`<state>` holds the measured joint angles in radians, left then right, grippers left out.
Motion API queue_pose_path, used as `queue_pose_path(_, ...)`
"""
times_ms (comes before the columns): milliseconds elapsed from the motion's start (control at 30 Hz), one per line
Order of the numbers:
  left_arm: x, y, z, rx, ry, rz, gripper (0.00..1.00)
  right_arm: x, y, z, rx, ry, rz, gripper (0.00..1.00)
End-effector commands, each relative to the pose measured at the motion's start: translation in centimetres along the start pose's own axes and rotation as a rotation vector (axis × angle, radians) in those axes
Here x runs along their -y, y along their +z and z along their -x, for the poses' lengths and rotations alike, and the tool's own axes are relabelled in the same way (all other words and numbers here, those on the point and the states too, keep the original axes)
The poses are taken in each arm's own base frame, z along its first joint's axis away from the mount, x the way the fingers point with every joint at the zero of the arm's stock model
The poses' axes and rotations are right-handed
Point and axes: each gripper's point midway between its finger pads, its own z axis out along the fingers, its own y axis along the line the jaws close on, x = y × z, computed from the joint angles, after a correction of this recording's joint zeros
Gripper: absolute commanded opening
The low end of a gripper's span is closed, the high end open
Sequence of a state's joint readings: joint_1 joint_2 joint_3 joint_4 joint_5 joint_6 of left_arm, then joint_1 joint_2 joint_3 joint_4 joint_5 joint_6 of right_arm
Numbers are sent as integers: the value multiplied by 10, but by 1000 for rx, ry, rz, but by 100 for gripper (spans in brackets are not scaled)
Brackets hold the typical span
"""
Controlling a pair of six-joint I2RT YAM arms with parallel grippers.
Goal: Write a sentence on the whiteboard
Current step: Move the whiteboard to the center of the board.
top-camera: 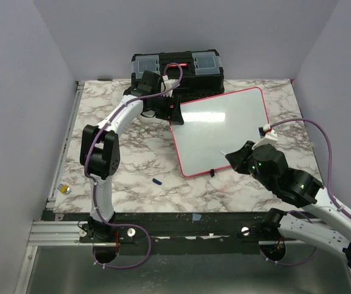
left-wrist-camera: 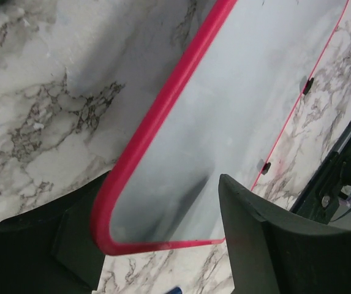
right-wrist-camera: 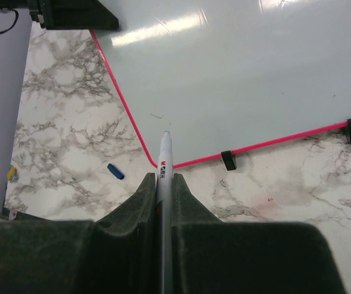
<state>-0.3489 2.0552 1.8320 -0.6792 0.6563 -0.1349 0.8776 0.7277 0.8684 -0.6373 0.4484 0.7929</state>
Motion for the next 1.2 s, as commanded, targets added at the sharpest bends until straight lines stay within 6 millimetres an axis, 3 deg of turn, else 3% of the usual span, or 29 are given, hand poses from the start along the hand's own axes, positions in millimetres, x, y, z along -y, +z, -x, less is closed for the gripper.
queue_pose_path(0, 26, -23, -4, 49, 49, -59, 65, -1, 2, 1, 12, -3, 1, 1)
queue_pose_path(333, 44, -35, -32, 54, 39, -110, 52, -2, 5, -3, 2, 1, 7, 1)
queue_pose_path(833, 45, -27, -59, 82, -24, -137, 29, -4, 4, -4, 0, 18, 25, 1)
queue_pose_path(1167, 51, -35, -77, 162, -4, -130, 17, -1, 2, -6, 0, 24, 25, 1)
